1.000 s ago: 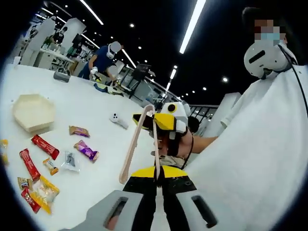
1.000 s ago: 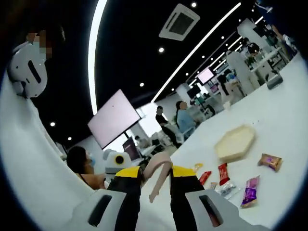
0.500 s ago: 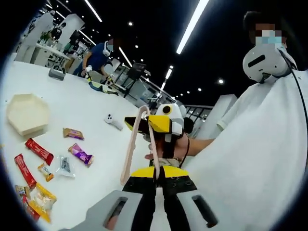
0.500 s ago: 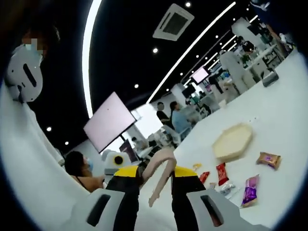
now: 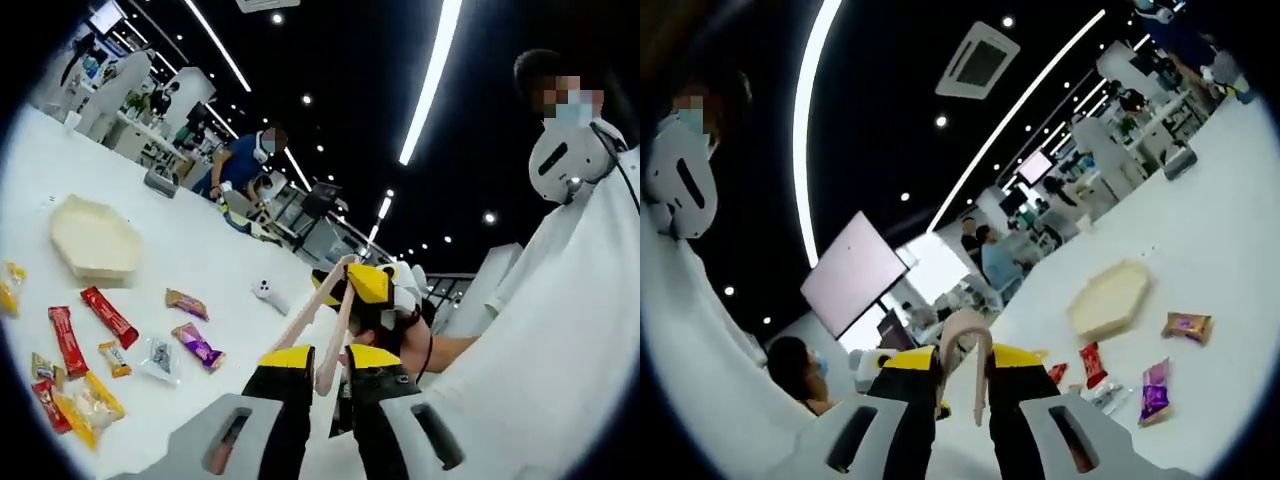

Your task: Place the target food into the container with the food tongs after gripping and lifting it, then release it inside without dropping or visibly crushing the food.

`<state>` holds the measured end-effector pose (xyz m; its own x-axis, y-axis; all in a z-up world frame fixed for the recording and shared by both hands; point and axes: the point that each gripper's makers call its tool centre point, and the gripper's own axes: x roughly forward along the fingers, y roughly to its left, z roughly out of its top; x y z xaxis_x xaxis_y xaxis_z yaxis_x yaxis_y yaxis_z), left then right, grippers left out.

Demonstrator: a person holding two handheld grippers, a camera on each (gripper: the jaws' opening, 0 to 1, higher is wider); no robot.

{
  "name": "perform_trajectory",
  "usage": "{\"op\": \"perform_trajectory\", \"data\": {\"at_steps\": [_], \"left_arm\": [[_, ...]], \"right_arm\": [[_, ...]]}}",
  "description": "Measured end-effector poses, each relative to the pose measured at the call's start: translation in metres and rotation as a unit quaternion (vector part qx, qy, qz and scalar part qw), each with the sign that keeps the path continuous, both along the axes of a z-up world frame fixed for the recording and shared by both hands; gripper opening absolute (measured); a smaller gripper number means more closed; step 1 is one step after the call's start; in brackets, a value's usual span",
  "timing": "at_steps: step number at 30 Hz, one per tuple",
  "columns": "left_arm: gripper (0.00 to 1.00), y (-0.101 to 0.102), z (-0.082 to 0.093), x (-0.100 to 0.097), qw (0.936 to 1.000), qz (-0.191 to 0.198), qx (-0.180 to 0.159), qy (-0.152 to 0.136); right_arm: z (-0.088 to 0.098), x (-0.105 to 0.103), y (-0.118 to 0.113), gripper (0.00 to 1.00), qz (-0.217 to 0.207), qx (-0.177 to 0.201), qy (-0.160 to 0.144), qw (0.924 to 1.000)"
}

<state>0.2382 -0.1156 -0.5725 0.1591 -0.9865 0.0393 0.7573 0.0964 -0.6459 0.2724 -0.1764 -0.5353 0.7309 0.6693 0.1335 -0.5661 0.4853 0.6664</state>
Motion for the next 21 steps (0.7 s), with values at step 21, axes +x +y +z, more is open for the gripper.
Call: {"op": "perform_trajectory", "data": {"at_steps": [21], "left_arm": [[0.57, -0.010, 0.018, 0.007, 0.9926, 0.064, -0.083, 0.060]], "right_arm": [[0.013, -0.006, -0.022, 0.18, -0.027, 0.108, 0.011, 0.9937]]}}
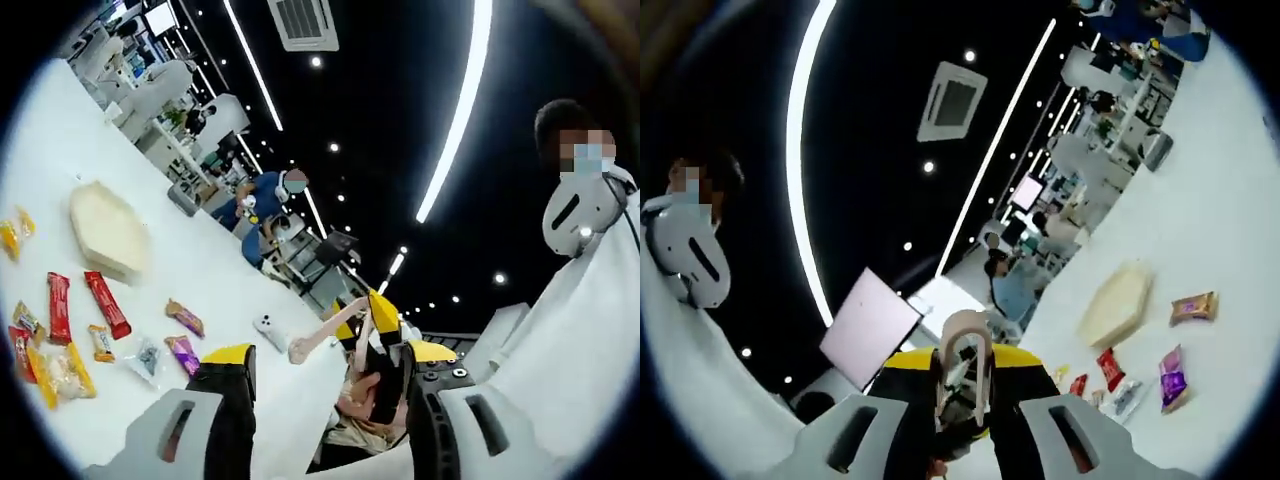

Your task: Place the target food into the container with the food tongs after gripping and lifting it, then release it inside without dropping or visibly crushing the food.

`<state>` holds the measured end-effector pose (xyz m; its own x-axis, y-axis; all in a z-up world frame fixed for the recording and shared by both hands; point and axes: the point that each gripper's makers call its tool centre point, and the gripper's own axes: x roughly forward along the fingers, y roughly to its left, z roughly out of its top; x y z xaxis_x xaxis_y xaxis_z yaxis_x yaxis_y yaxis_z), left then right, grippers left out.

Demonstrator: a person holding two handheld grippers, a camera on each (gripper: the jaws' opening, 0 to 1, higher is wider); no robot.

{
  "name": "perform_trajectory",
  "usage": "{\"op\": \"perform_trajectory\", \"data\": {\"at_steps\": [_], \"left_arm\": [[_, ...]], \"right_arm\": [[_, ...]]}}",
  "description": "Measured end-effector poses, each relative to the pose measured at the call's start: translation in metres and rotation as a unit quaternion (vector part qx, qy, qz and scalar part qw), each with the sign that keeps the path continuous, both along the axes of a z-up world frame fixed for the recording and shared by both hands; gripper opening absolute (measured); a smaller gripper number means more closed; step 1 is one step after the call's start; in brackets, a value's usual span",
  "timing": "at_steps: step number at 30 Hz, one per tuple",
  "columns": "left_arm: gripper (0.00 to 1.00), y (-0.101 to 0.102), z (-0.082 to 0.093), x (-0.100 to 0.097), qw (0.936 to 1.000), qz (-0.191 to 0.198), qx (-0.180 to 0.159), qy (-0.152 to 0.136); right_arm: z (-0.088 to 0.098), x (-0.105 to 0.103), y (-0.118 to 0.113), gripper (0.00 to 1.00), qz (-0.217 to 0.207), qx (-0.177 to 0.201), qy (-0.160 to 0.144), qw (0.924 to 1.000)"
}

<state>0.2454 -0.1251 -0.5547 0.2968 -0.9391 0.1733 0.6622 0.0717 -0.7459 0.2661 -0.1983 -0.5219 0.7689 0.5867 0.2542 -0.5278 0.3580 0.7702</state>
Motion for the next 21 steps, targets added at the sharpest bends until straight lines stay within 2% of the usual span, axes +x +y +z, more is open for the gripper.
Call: {"op": "perform_trajectory", "data": {"at_steps": [1, 4, 5, 7, 8, 11, 15, 17, 21], "left_arm": [[0.55, -0.004, 0.001, -0.003, 0.9999, -0.014, -0.007, 0.002], [0.48, -0.007, 0.005, -0.004, 0.9998, -0.013, -0.012, 0.010], [0.45, -0.007, 0.013, -0.007, 0.9992, -0.018, -0.034, 0.010], [0.39, -0.006, 0.022, -0.015, 0.9972, -0.036, -0.064, 0.016], [0.39, -0.004, 0.021, -0.012, 0.9970, -0.024, -0.070, 0.024], [0.36, -0.001, 0.020, -0.012, 0.9954, -0.022, -0.087, 0.033], [0.34, -0.004, 0.020, -0.011, 0.9968, -0.015, -0.073, 0.030], [0.34, -0.005, 0.026, -0.019, 0.9970, -0.025, -0.070, 0.020], [0.23, -0.004, 0.022, -0.025, 0.9980, -0.037, -0.052, 0.001]], "right_arm": [[0.000, 0.000, 0.002, 0.18, 0.006, 0.005, -0.001, 1.0000], [0.008, -0.001, 0.005, 0.18, 0.006, 0.017, 0.000, 0.9998], [0.015, -0.006, 0.008, 0.18, 0.014, 0.030, -0.006, 0.9994], [0.016, -0.009, 0.011, 0.18, 0.019, 0.033, -0.008, 0.9992], [0.016, -0.011, 0.010, 0.18, 0.024, 0.049, -0.006, 0.9985], [0.011, -0.013, 0.010, 0.18, 0.026, 0.054, 0.000, 0.9982], [0.012, -0.016, 0.013, 0.18, 0.026, 0.048, 0.005, 0.9985], [0.014, -0.019, 0.011, 0.18, 0.029, 0.057, 0.005, 0.9979], [0.012, -0.020, 0.012, 0.18, 0.036, 0.058, 0.006, 0.9976]]}}
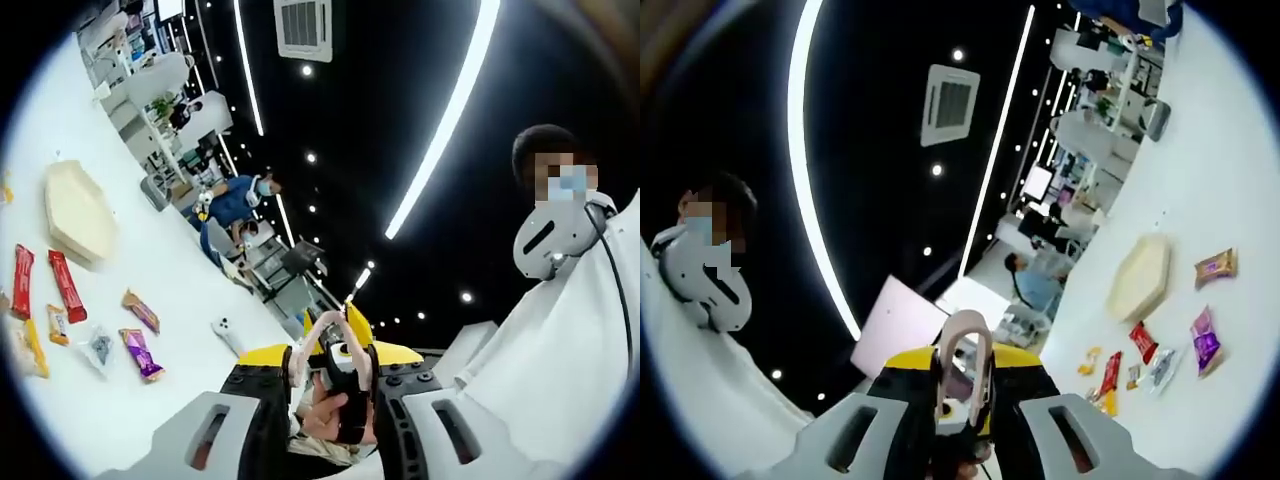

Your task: Place the target food into the container with the food tongs after gripping and lifting it, then release it inside without dropping or visibly crushing the food.

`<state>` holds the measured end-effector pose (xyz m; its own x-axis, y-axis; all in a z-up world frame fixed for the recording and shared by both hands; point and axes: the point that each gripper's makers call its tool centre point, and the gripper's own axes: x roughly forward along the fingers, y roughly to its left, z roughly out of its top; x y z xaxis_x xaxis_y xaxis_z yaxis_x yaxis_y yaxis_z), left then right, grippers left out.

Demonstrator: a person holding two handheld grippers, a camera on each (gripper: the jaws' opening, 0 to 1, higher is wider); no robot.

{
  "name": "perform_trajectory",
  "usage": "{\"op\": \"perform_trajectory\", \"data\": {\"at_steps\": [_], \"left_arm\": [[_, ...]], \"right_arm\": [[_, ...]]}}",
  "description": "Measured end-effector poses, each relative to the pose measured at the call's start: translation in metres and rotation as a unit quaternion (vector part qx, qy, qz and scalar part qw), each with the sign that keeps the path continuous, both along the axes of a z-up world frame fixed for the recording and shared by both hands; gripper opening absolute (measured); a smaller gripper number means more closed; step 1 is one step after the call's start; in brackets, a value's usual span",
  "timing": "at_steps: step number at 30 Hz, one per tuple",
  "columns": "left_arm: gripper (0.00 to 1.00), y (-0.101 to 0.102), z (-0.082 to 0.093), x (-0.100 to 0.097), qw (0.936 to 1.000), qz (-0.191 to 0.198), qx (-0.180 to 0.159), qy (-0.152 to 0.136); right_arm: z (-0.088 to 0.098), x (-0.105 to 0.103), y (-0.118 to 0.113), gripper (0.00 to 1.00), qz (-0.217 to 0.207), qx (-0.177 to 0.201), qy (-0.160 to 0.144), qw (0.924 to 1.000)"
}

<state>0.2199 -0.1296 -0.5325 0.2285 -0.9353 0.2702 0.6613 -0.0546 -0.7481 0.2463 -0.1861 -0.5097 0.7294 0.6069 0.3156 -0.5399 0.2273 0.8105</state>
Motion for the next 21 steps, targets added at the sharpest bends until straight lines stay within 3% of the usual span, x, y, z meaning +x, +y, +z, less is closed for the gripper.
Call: {"op": "perform_trajectory", "data": {"at_steps": [6, 10, 13, 16, 21], "left_arm": [[0.18, -0.002, -0.001, -0.009, 0.9990, -0.036, 0.026, -0.001], [0.20, 0.010, 0.003, 0.001, 0.9996, -0.009, 0.020, -0.018], [0.23, 0.010, 0.002, 0.003, 0.9997, -0.008, 0.021, -0.013], [0.21, 0.009, 0.006, 0.004, 0.9999, -0.004, 0.014, 0.000], [0.20, 0.013, 0.007, 0.009, 0.9999, 0.015, 0.008, -0.003]], "right_arm": [[0.008, 0.002, 0.003, 0.17, 0.004, -0.003, -0.012, 0.9999], [0.003, 0.002, 0.011, 0.18, 0.018, -0.005, -0.008, 0.9998], [0.002, 0.005, 0.012, 0.18, 0.015, -0.007, -0.006, 0.9998], [0.004, 0.006, 0.010, 0.19, 0.006, 0.001, -0.007, 1.0000], [-0.003, 0.006, 0.012, 0.21, -0.013, -0.009, -0.010, 0.9998]]}}
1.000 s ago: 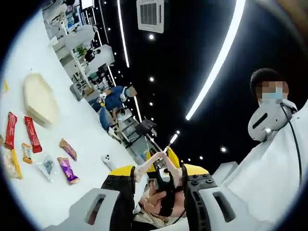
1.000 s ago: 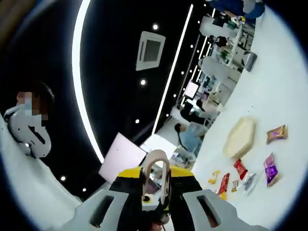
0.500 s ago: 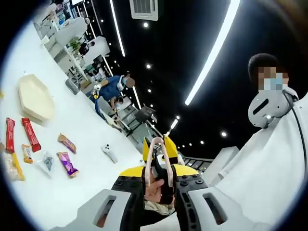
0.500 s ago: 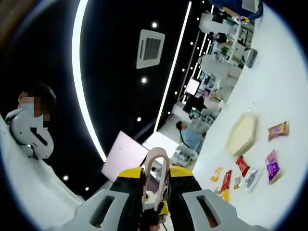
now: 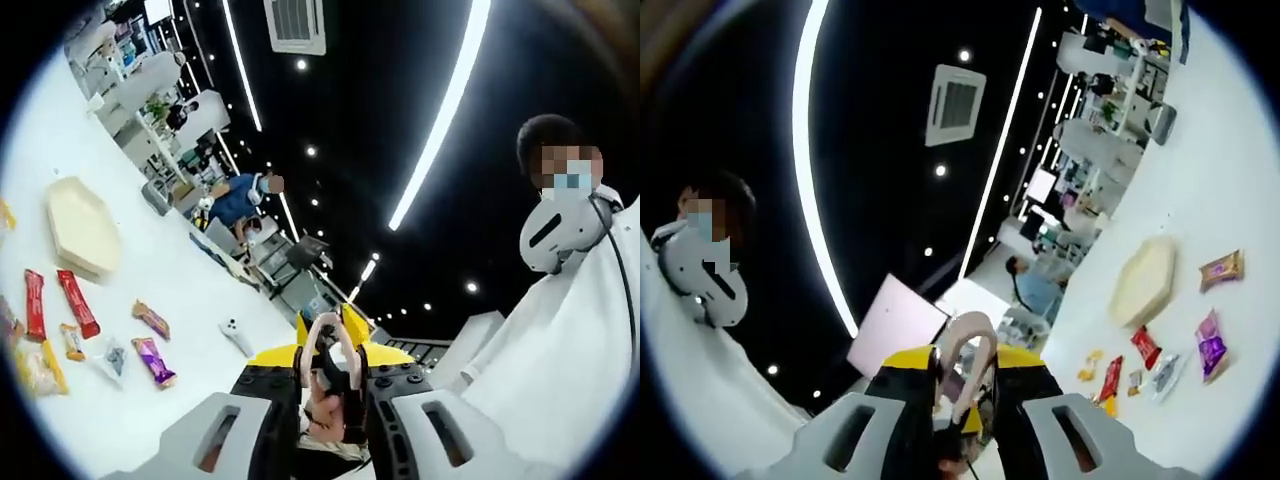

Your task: Place the target food into the container with the food tongs after gripping and lifting it, then release it inside without dropping or visibly crushing the food.

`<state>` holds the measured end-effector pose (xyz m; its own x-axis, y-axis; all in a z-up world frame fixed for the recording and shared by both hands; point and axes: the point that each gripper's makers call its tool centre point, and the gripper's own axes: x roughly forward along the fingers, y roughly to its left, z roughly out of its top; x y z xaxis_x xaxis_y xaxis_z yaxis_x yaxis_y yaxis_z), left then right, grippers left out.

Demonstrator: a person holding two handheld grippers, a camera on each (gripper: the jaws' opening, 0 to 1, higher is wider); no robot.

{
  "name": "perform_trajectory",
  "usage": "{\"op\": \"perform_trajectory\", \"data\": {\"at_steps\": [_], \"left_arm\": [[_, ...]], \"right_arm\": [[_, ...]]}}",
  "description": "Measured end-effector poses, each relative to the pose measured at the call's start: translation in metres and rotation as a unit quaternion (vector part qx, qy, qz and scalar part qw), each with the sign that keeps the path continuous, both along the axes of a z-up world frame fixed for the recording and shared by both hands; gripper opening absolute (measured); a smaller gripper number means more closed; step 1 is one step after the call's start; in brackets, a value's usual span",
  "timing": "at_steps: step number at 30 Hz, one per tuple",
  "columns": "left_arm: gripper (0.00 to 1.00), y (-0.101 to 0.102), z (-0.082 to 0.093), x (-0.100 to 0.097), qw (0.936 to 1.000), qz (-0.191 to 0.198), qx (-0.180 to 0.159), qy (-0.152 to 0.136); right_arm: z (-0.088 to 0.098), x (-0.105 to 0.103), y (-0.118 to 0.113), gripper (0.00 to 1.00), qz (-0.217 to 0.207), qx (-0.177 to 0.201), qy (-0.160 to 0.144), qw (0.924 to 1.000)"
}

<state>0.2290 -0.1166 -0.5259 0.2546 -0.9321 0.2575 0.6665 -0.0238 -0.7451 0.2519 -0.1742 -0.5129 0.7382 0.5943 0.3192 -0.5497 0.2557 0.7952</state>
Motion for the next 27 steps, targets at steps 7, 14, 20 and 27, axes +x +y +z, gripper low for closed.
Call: {"op": "perform_trajectory", "data": {"at_steps": [7, 14, 20, 27], "left_arm": [[0.17, 0.003, 0.004, 0.010, 0.9993, 0.016, -0.027, 0.018], [0.17, -0.003, 0.008, 0.016, 0.9989, 0.016, -0.037, 0.022], [0.19, -0.010, 0.011, 0.015, 0.9983, 0.006, -0.051, 0.029], [0.35, -0.013, 0.000, 0.006, 0.9970, -0.032, 0.047, -0.052]], "right_arm": [[-0.007, -0.002, -0.007, 0.22, -0.016, -0.026, -0.001, 0.9995], [-0.007, 0.001, -0.019, 0.20, -0.037, 0.003, 0.011, 0.9992], [0.000, 0.002, -0.016, 0.19, -0.030, 0.035, 0.010, 0.9989], [0.008, -0.003, -0.013, 0.18, 0.000, 0.007, -0.010, 0.9999]]}}
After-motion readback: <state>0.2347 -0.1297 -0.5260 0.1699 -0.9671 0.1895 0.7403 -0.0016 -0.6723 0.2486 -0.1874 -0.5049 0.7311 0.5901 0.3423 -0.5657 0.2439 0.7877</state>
